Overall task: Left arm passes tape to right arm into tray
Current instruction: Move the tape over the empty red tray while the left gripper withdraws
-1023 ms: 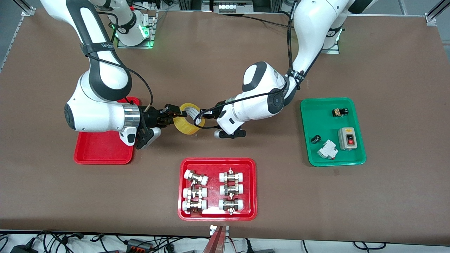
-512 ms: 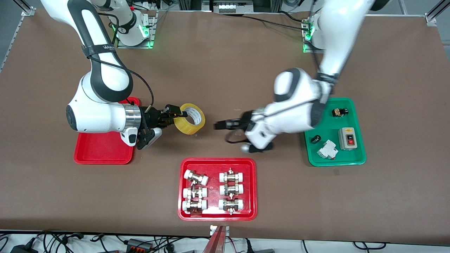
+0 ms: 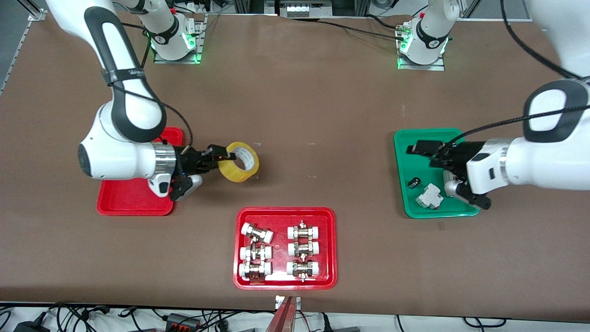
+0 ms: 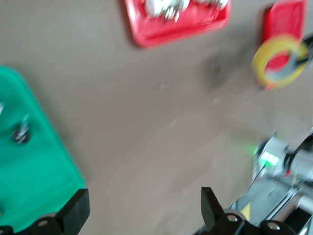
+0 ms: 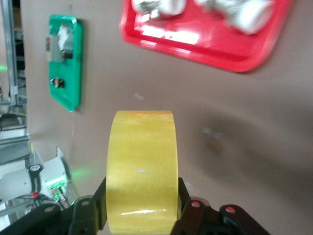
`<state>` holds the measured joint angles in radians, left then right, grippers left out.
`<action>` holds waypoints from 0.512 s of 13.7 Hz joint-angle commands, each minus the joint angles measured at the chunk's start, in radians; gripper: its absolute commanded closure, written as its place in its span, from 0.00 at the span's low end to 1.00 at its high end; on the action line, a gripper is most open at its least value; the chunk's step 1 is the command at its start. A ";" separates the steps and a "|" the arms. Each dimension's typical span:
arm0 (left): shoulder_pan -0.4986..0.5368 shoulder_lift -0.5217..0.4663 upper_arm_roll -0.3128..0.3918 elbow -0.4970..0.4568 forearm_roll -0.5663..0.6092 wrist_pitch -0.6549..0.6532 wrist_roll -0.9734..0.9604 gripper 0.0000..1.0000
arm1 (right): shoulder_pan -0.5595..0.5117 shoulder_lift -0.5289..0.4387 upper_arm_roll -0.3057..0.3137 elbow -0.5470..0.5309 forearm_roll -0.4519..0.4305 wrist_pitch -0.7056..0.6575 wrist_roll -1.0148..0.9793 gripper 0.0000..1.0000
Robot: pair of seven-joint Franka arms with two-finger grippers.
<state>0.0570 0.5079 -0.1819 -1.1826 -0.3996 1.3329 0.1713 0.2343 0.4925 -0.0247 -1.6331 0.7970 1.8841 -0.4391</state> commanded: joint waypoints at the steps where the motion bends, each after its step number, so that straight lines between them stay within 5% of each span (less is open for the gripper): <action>1: 0.000 0.001 -0.020 0.134 0.253 -0.173 0.046 0.00 | -0.143 -0.005 0.011 0.013 -0.018 -0.074 -0.026 0.78; 3: -0.016 -0.037 -0.022 0.143 0.457 -0.178 0.088 0.00 | -0.254 -0.005 0.011 0.013 -0.018 -0.161 -0.026 0.78; 7: 0.024 -0.049 0.015 0.138 0.580 -0.112 0.079 0.00 | -0.441 0.053 0.011 0.009 -0.019 -0.292 -0.027 0.78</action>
<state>0.0643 0.4661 -0.1760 -1.0456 0.1316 1.1934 0.2340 -0.1296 0.5052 -0.0360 -1.6351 0.7768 1.6384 -0.4600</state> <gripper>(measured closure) 0.000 0.463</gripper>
